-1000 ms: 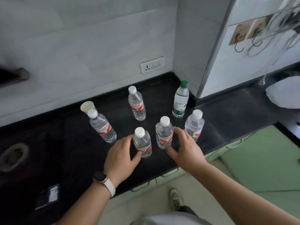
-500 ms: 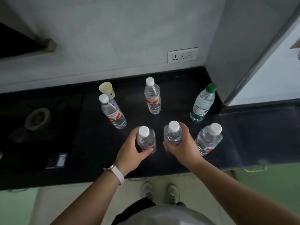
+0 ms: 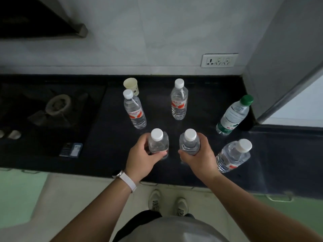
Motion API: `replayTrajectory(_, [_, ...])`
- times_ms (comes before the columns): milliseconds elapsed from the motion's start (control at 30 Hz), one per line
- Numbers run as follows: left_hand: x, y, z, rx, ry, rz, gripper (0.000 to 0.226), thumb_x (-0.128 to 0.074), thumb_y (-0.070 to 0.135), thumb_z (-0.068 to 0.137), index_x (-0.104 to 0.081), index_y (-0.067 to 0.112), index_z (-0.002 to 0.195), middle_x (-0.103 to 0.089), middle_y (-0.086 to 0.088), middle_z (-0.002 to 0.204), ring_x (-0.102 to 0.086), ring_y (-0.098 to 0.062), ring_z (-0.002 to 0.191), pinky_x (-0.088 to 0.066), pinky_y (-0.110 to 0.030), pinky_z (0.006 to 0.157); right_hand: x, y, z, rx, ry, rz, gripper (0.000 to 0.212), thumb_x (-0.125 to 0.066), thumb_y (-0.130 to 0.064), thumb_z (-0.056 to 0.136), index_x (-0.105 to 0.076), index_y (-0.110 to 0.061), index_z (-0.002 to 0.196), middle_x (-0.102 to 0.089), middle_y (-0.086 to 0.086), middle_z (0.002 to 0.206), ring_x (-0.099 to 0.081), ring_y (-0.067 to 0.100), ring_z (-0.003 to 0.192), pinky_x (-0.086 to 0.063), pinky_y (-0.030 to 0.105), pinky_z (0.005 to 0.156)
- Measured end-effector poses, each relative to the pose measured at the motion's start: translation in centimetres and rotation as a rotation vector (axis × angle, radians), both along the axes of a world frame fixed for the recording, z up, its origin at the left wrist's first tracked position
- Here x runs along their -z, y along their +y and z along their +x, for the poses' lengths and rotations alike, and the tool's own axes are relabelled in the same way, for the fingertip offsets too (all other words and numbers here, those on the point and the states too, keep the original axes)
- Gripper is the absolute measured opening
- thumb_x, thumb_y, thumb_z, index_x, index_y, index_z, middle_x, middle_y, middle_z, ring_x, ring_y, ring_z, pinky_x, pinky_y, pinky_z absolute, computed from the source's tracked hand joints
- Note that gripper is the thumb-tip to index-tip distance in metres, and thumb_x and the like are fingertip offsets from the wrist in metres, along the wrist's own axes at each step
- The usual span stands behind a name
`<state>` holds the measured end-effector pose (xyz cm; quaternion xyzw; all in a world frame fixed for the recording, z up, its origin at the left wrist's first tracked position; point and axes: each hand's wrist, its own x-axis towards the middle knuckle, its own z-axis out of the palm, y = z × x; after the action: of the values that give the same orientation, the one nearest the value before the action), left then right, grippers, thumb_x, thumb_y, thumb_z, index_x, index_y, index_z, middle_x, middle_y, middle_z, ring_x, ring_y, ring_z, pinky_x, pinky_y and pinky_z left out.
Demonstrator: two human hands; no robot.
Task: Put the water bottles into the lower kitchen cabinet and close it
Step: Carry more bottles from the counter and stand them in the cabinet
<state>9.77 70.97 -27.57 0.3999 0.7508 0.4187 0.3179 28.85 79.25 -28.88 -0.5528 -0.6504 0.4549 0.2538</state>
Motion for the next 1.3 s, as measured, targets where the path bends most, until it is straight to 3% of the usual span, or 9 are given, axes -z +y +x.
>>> replayTrajectory(133, [-1.1, -2.6, -0.9, -0.139, 0.015, 0.029, 0.06, -0.093, 0.019, 0.069, -0.059, 0.045, 0.112, -0.068, 0.031, 0.106, -0.065, 0.008, 0.102, -0.051, -0.011, 0.081, -0.5, -0.3, -1.8, -0.092, 0.036, -0.009, 0.067, -0.086, -0.029, 0.071, -0.043, -0.038, 0.121, -0.059, -0.013, 0.113, -0.057, 0.011, 0.107, -0.049, 0.034, 0.091])
replayTrajectory(367, [-1.8, -9.5, -3.6, -0.383, 0.031, 0.026, 0.067, -0.095, 0.026, 0.065, -0.062, 0.035, 0.122, -0.071, 0.02, 0.112, -0.067, 0.0, 0.104, -0.056, -0.031, 0.093, -2.9, -3.1, -6.6, -0.31, 0.099, -0.038, 0.066, -0.086, -0.025, 0.071, -0.039, -0.044, 0.114, -0.056, -0.021, 0.106, -0.056, 0.005, 0.1, -0.045, 0.024, 0.085])
replayTrajectory(633, [-3.8, -19.1, -7.6, -0.567, 0.043, 0.083, 0.064, -0.093, 0.025, 0.069, -0.059, 0.031, 0.123, -0.069, 0.016, 0.114, -0.064, -0.005, 0.107, -0.05, -0.017, 0.083, -5.2, -10.3, -12.9, -0.528, 0.117, -0.004, 0.068, -0.086, -0.03, 0.07, -0.039, -0.051, 0.115, -0.058, -0.018, 0.115, -0.057, 0.007, 0.108, -0.047, 0.03, 0.091])
replayTrajectory(733, [-4.2, -23.8, -9.7, -0.614, 0.056, 0.114, 0.064, -0.093, 0.028, 0.068, -0.059, 0.034, 0.121, -0.068, 0.018, 0.115, -0.064, -0.005, 0.108, -0.053, -0.027, 0.09, -6.3, -14.5, -15.6, -0.591, 0.106, 0.031, 0.066, -0.085, -0.032, 0.069, -0.04, -0.055, 0.11, -0.059, -0.019, 0.112, -0.058, 0.006, 0.106, -0.049, 0.032, 0.091])
replayTrajectory(800, [-4.7, -27.2, -11.1, -0.648, 0.059, 0.132, 0.062, -0.093, 0.031, 0.068, -0.059, 0.039, 0.119, -0.068, 0.019, 0.115, -0.065, -0.006, 0.108, -0.053, -0.033, 0.093, -7.2, -17.7, -17.3, -0.635, 0.11, 0.042, 0.061, -0.085, -0.03, 0.071, -0.04, -0.054, 0.106, -0.058, -0.019, 0.11, -0.059, 0.004, 0.1, -0.05, 0.025, 0.083])
replayTrajectory(900, [-5.4, -33.2, -13.0, -0.698, 0.056, 0.147, 0.06, -0.092, 0.031, 0.068, -0.059, 0.039, 0.118, -0.068, 0.021, 0.113, -0.064, -0.001, 0.104, -0.052, -0.029, 0.09, -8.5, -23.1, -20.1, -0.696, 0.13, 0.045, 0.059, -0.084, -0.024, 0.073, -0.043, -0.049, 0.107, -0.059, -0.017, 0.105, -0.059, -0.003, 0.09, -0.044, 0.01, 0.068])
replayTrajectory(1033, [-5.8, -41.5, -15.0, -0.756, 0.047, 0.154, 0.06, -0.092, 0.032, 0.069, -0.06, 0.036, 0.119, -0.068, 0.021, 0.112, -0.063, 0.005, 0.1, -0.048, -0.017, 0.081, -9.1, -30.5, -23.7, -0.74, 0.153, 0.066, 0.062, -0.085, -0.028, 0.07, -0.045, -0.048, 0.113, -0.062, -0.018, 0.104, -0.061, -0.002, 0.094, -0.05, 0.021, 0.08])
replayTrajectory(1133, [-5.7, -47.5, -16.4, -0.801, 0.038, 0.153, 0.057, -0.093, 0.03, 0.068, -0.06, 0.038, 0.114, -0.069, 0.022, 0.109, -0.064, 0.005, 0.098, -0.048, -0.019, 0.083, -9.4, -35.7, -26.2, -0.789, 0.165, 0.088, 0.057, -0.085, -0.027, 0.07, -0.046, -0.051, 0.104, -0.062, -0.021, 0.1, -0.06, -0.006, 0.091, -0.051, 0.023, 0.081])
replayTrajectory(1300, [-6.2, -55.7, -18.3, -0.913, 0.048, 0.144, 0.058, -0.093, 0.029, 0.067, -0.062, 0.036, 0.115, -0.07, 0.019, 0.108, -0.064, 0.004, 0.097, -0.05, -0.021, 0.084, -9.9, -42.8, -29.9, -0.888, 0.184, 0.081, 0.061, -0.085, -0.028, 0.07, -0.046, -0.047, 0.113, -0.062, -0.024, 0.099, -0.059, -0.009, 0.09, -0.05, 0.024, 0.082])
